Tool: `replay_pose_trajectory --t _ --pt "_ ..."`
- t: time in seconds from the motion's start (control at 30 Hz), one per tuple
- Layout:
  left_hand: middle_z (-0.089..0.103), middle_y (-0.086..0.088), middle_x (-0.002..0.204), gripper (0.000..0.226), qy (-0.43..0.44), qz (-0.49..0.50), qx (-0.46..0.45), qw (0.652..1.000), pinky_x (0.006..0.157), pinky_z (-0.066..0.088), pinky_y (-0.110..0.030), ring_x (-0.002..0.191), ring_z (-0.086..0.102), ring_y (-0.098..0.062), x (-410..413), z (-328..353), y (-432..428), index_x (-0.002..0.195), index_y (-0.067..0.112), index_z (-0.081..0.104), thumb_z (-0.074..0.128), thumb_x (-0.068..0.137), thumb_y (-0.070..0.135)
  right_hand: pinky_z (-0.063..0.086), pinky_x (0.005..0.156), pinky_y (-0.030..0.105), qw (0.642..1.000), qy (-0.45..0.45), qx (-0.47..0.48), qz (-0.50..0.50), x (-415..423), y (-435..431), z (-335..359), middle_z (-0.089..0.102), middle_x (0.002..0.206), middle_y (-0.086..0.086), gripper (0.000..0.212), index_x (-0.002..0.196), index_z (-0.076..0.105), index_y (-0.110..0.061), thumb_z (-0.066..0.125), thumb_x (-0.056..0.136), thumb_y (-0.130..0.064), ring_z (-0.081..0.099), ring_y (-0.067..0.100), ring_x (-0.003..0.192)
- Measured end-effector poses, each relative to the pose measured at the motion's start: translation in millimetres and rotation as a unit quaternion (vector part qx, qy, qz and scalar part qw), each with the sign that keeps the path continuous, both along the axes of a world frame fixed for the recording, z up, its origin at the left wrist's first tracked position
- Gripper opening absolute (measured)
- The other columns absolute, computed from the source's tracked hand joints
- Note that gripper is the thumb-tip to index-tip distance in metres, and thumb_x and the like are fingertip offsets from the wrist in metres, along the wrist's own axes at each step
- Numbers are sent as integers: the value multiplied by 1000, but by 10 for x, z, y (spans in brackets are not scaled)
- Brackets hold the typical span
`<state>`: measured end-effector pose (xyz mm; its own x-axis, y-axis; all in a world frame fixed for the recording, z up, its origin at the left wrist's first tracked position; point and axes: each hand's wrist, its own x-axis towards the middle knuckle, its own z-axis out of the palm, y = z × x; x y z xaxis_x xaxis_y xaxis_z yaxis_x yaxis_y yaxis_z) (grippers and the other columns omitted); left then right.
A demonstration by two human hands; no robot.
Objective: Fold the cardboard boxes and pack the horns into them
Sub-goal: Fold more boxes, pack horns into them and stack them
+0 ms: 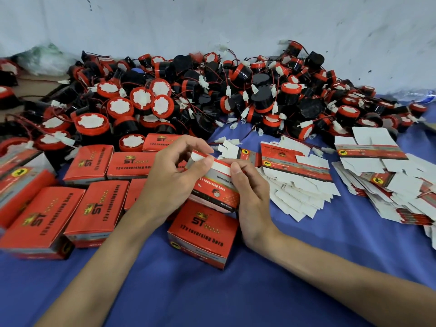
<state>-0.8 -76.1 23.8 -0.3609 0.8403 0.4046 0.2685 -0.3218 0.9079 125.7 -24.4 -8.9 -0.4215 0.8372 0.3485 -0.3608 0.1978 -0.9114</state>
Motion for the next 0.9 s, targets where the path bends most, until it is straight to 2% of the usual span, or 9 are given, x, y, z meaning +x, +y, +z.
replay_pose_trajectory --t 0.17,0.27,0.33,0.43,0.53,0.6,0.7,0.8,0.9 --pt "66 8 94 27 -26 66 -10 997 70 50 -16 84 64 -2 33 -6 8 95 22 60 76 77 36 51 77 25 996 2 88 -20 21 17 76 65 97 -9 17 99 64 -13 48 94 -13 63 13 94" --pt "65 1 90 36 -57 58 -26 996 69 50 -18 80 63 -8 35 16 -14 92 17 56 70 71 43 48 87 29 988 -4 152 -37 40 33 54 61 109 -1 17 105 63 -7 52 92 -10 59 17 106" --pt "65 0 89 32 -35 37 -23 998 70 50 -19 81 63 -10 22 29 -21 91 15 59 73 78 41 47 92 32 978 -25 199 -52 27 12 8 58 114 5 24 112 62 -6 50 92 -15 57 17 110" --pt "62 -5 98 24 9 19 -31 999 74 51 -22 85 62 -13 11 10 -26 92 16 64 65 83 38 46 94 32 973 -40 218 -61 5 -14 -40 56 117 6 30 120 59 -10 48 93 -18 55 17 113" --pt "61 2 110 26 -26 -11 -39 999 77 50 -23 94 62 -9 -35 -15 -18 97 15 64 68 83 36 46 95 32 973 -40 219 -55 3 -4 -54 55 117 5 31 122 58 -11 47 94 -19 54 17 114" --pt "59 5 117 23 -58 -29 -45 997 82 51 -27 102 61 -11 -76 -31 -9 93 18 63 70 77 33 47 96 38 974 -38 219 -52 3 -3 -70 55 119 4 32 123 58 -12 46 94 -20 54 17 115" --pt "60 10 117 31 -117 -52 -30 991 82 51 -25 107 60 -9 -101 -57 -16 86 22 53 70 63 35 47 96 48 976 -39 213 -38 -5 -13 -85 53 121 6 33 124 57 -14 45 95 -22 53 20 117" --pt "61 5 114 36 -137 -57 -16 989 83 50 -26 107 60 -9 -119 -100 11 91 23 47 64 60 28 45 99 42 964 -56 257 -43 -1 -12 -84 53 125 6 34 126 56 -10 46 95 -21 52 19 119" --pt "63 2 108 33 -153 -39 -11 987 88 48 -34 104 59 -15 -121 -96 61 90 24 51 54 60 11 44 101 39 950 -81 297 -47 9 -6 -76 53 128 11 41 127 57 -1 52 92 -22 52 22 122"
